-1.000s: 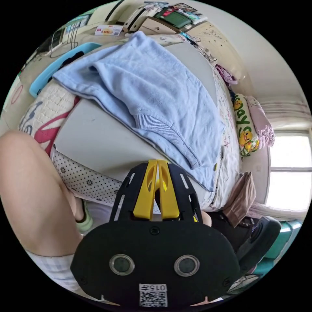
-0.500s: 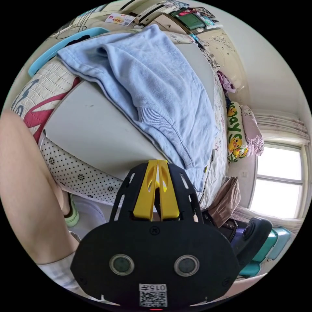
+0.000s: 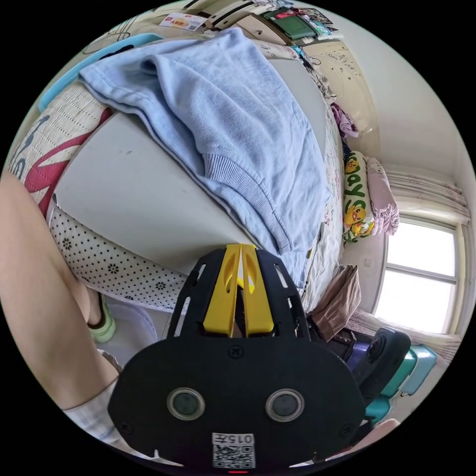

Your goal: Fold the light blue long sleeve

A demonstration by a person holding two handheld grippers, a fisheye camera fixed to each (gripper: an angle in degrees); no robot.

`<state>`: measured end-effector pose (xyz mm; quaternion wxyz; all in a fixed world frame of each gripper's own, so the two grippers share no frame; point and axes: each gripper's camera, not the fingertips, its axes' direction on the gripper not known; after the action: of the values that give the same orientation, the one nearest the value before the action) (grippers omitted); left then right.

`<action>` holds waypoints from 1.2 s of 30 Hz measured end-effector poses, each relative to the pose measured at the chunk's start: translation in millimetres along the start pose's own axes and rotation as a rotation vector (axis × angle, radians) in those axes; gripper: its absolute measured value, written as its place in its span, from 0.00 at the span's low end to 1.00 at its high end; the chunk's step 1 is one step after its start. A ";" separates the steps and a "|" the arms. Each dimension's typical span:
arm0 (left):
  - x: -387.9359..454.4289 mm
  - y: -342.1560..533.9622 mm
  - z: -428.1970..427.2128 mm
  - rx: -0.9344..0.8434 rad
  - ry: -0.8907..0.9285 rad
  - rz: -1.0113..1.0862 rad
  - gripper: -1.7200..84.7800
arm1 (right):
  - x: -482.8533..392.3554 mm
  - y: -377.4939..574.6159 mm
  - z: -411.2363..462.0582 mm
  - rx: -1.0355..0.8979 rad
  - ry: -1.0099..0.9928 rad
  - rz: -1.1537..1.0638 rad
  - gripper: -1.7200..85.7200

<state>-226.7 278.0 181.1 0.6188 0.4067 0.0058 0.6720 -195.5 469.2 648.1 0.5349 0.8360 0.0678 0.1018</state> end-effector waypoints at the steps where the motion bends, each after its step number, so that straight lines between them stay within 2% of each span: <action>1: -2.4 0.1 1.0 -0.001 0.005 -0.005 0.02 | 0.8 -1.2 -0.1 -0.003 -0.001 -0.008 0.01; 16: -20.6 -1.3 11.4 -0.022 0.044 -0.025 0.02 | 15.2 -26.1 -8.9 -0.046 -0.049 -0.025 0.01; 36: -50.3 7.8 12.7 -0.042 0.117 -0.064 0.01 | -2.7 -63.1 -52.8 -0.060 0.016 -0.050 0.01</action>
<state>-231.0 227.8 166.4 0.6470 0.3535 0.0409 0.6744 -211.2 541.6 612.1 0.5615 0.8169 0.0898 0.0969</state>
